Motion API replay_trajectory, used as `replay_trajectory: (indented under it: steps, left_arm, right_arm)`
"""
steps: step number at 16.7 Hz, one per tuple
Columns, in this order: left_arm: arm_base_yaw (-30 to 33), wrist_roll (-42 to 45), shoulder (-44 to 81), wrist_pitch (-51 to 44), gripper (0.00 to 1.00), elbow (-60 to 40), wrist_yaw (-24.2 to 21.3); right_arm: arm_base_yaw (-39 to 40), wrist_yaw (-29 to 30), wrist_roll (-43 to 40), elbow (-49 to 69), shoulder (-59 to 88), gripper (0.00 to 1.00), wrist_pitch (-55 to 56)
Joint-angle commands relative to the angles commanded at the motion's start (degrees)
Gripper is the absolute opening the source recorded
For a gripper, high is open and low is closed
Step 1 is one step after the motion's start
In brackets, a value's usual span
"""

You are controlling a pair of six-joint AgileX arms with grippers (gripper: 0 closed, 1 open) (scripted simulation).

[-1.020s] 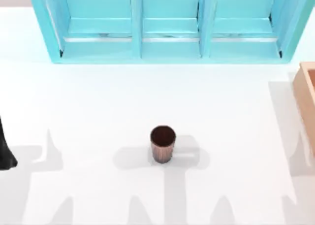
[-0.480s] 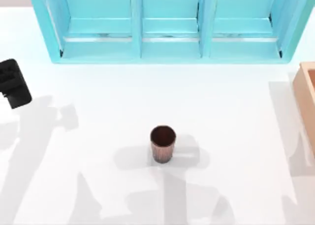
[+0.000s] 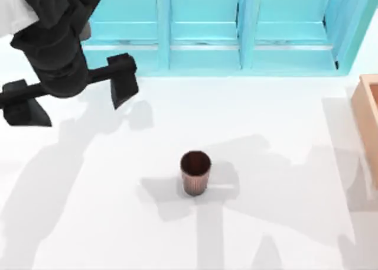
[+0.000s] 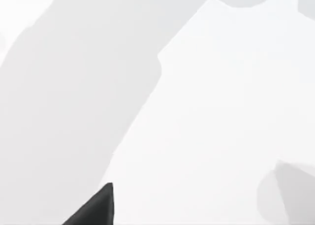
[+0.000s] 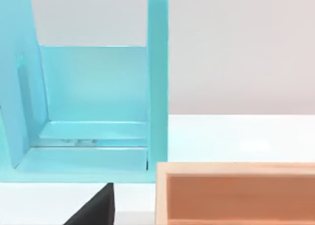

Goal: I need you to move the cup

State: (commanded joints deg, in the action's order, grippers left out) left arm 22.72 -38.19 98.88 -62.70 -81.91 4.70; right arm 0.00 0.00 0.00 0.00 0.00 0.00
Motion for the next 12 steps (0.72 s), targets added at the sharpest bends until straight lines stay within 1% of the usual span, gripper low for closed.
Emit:
replay_trajectory:
  steps: [4,7,10,12]
  left_arm:
    - [9.31,-3.94,14.62,-10.74,1.0,-16.88,-1.8]
    - [15.89,-5.39,21.61,-16.31,1.0,-27.26,-3.28]
    - [20.8,-5.91,25.35,-19.63,1.0,-34.29,-4.42]
    - [22.68,-5.98,26.6,-20.74,1.0,-36.81,-4.85]
  right_arm:
    - [0.0,0.0,0.0,0.0,0.0,1.0,0.0]
    - [0.0,0.0,0.0,0.0,0.0,1.0,0.0]
    - [0.0,0.0,0.0,0.0,0.0,1.0,0.0]
    - [0.0,0.0,0.0,0.0,0.0,1.0,0.0]
